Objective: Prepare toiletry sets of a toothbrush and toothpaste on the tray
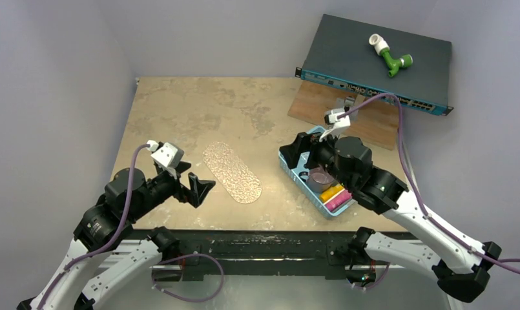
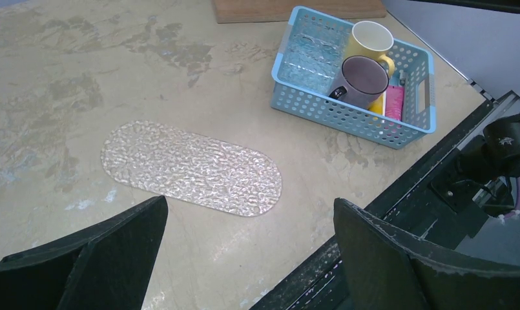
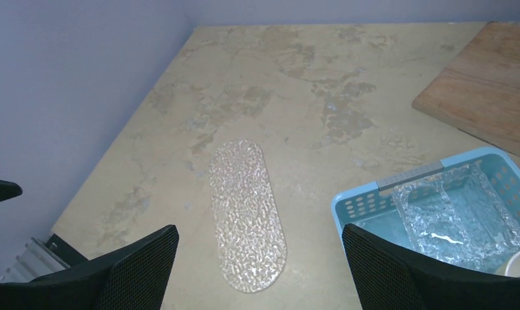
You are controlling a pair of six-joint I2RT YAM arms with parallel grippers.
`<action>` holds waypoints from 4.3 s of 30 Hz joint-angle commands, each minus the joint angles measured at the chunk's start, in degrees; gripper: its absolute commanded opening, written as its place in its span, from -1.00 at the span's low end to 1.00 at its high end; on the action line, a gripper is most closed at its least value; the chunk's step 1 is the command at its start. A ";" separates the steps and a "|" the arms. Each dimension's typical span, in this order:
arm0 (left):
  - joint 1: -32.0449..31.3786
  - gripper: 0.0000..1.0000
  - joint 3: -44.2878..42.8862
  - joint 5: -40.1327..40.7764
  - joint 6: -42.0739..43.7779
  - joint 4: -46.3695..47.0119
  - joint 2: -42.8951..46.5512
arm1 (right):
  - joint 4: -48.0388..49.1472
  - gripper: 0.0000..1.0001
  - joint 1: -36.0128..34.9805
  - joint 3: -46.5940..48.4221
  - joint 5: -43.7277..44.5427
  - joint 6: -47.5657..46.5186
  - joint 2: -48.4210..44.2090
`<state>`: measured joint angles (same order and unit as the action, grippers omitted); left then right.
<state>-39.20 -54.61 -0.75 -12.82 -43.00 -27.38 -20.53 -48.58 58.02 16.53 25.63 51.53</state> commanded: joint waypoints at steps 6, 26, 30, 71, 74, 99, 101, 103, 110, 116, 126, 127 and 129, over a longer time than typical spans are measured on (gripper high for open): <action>-0.19 1.00 0.14 0.57 0.77 0.89 0.23 | -9.91 0.98 0.02 5.83 3.39 4.90 0.96; -0.24 1.00 0.04 4.77 -0.63 0.18 1.62 | -29.76 0.98 0.02 3.73 12.84 24.87 -1.00; -0.20 1.00 0.02 4.90 -0.86 0.19 2.01 | -34.58 0.98 0.05 1.89 14.47 30.38 -2.50; -0.23 1.00 -0.06 1.02 -2.28 0.09 2.31 | -56.88 0.22 0.12 -14.39 21.74 73.50 -6.19; -0.25 1.00 -0.02 -0.84 -2.47 0.19 2.24 | -56.87 0.21 0.15 -15.40 21.15 75.32 -5.62; -0.26 1.00 0.22 -3.29 -2.74 0.36 2.44 | -46.88 -0.40 0.32 -20.21 17.16 73.09 0.20; -0.21 1.00 0.20 -3.16 -2.75 0.26 2.42 | -46.14 -0.54 0.33 -20.35 16.98 72.30 0.32; -0.19 1.00 0.29 -3.04 -2.65 0.24 2.34 | -45.21 -0.69 0.39 -20.53 16.79 71.32 0.53; -0.26 1.00 0.27 -1.69 -2.40 0.06 1.76 | -40.79 -1.00 0.33 -20.02 16.67 66.31 2.55; -0.23 1.00 0.37 0.26 -2.13 -0.28 1.46 | -36.10 -1.00 0.33 -17.82 17.64 59.59 5.30; -0.25 1.00 0.54 3.75 -1.47 -0.74 1.40 | -26.32 -1.00 0.41 -14.42 19.78 44.03 10.22; -0.20 1.00 0.55 4.11 -1.43 -0.81 1.51 | -24.78 -1.00 0.40 -14.12 19.77 41.96 10.75; -0.22 1.00 0.72 4.45 -1.27 -0.64 1.83 | -22.47 -1.00 0.36 -13.55 19.93 37.77 11.80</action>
<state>-39.20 -54.48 1.63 -14.39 -44.47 -25.61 -53.08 -47.68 40.82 35.31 75.40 61.89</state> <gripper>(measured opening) 0.998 0.049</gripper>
